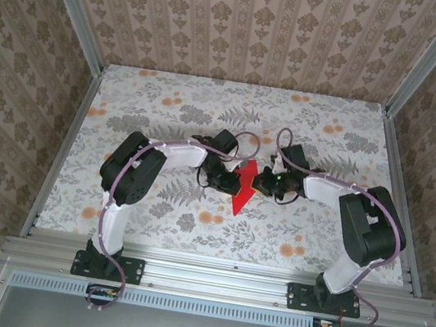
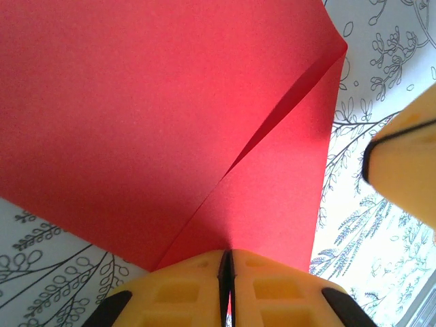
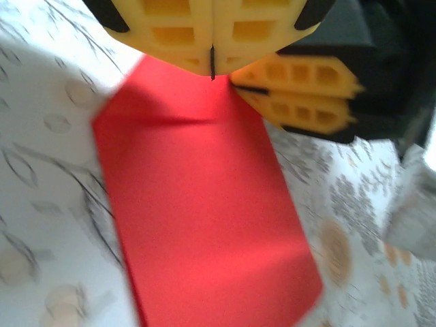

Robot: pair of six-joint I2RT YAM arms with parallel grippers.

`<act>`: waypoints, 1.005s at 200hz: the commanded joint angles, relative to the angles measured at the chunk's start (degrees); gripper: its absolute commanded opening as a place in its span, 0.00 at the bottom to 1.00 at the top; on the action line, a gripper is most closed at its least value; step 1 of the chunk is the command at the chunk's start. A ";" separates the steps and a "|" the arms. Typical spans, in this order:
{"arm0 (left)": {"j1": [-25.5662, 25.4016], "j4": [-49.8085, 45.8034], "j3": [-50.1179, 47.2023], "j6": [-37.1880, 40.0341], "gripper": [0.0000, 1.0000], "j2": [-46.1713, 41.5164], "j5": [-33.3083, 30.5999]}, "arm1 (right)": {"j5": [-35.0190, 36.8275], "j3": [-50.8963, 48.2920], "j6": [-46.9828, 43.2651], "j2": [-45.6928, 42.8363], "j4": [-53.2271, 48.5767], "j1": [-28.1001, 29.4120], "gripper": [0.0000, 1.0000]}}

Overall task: Fold a paper plane with a square sheet of paper (pick it up from the middle)
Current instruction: Fourth fold the wing at the center of the table.

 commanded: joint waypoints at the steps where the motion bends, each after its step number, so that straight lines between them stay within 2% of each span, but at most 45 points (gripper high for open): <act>1: 0.85 -6.17 -2.36 1.90 0.12 3.58 -6.93 | -1.32 2.82 -0.03 4.12 -0.65 -0.08 0.05; 55: 0.91 -6.34 -2.40 2.06 0.12 3.34 -7.01 | 0.66 2.69 -3.01 7.66 -2.65 -1.23 0.05; 106: 0.91 -6.50 -2.01 2.05 0.13 3.33 -6.79 | 3.24 0.18 -6.92 2.97 -6.31 -4.98 0.09; 126: 0.88 -6.52 -1.84 2.04 0.13 3.39 -6.84 | 4.11 -0.20 -7.98 0.38 -8.17 -5.78 0.13; 166: 0.78 -6.52 -1.57 1.96 0.13 3.69 -6.67 | 2.26 -0.24 -7.24 0.24 -7.59 -5.92 0.22; 201: 0.78 -6.72 -1.43 2.04 0.13 3.64 -6.79 | -0.57 0.15 -5.86 1.87 -5.13 -5.52 0.25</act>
